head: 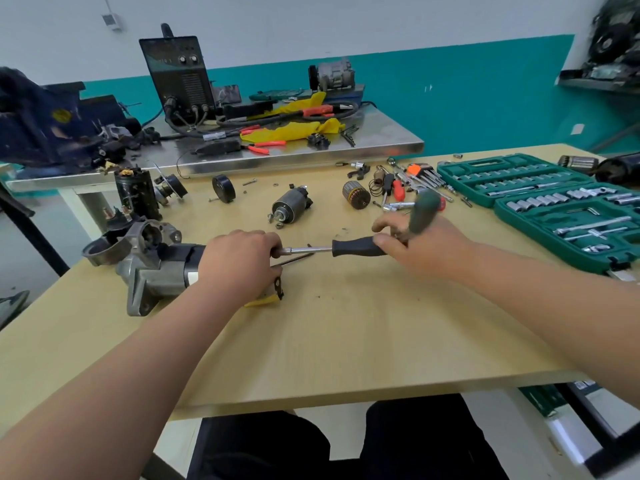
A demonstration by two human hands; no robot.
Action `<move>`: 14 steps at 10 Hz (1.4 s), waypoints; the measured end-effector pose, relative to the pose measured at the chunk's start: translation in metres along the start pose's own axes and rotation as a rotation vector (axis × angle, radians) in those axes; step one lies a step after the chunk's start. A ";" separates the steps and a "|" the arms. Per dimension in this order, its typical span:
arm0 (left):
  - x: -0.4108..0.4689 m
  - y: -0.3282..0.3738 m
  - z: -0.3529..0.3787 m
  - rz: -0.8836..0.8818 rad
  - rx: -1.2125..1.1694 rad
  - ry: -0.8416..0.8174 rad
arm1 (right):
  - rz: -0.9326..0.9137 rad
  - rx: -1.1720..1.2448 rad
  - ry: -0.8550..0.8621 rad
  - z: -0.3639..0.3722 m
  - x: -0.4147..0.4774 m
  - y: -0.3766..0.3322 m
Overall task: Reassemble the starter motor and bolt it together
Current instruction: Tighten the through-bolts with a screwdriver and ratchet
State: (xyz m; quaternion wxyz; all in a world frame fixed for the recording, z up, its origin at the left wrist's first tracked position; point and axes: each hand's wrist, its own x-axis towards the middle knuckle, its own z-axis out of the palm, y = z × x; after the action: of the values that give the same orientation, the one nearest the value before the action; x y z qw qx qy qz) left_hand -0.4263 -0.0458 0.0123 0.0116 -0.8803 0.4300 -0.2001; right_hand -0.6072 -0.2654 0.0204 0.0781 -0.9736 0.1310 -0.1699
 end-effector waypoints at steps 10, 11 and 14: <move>-0.001 0.003 -0.002 -0.013 -0.017 0.001 | 0.670 1.001 -0.369 0.000 0.016 -0.015; -0.003 0.003 0.000 0.003 0.014 0.032 | 0.660 0.950 -0.389 0.002 0.010 -0.014; 0.002 0.002 0.000 0.010 0.014 0.003 | 0.506 0.780 -0.279 -0.009 0.011 -0.022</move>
State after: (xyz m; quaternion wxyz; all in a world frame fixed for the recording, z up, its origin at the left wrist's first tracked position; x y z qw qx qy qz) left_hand -0.4265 -0.0480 0.0122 0.0184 -0.8777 0.4331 -0.2042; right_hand -0.5949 -0.2482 0.0368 0.4928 -0.8228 0.2787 -0.0500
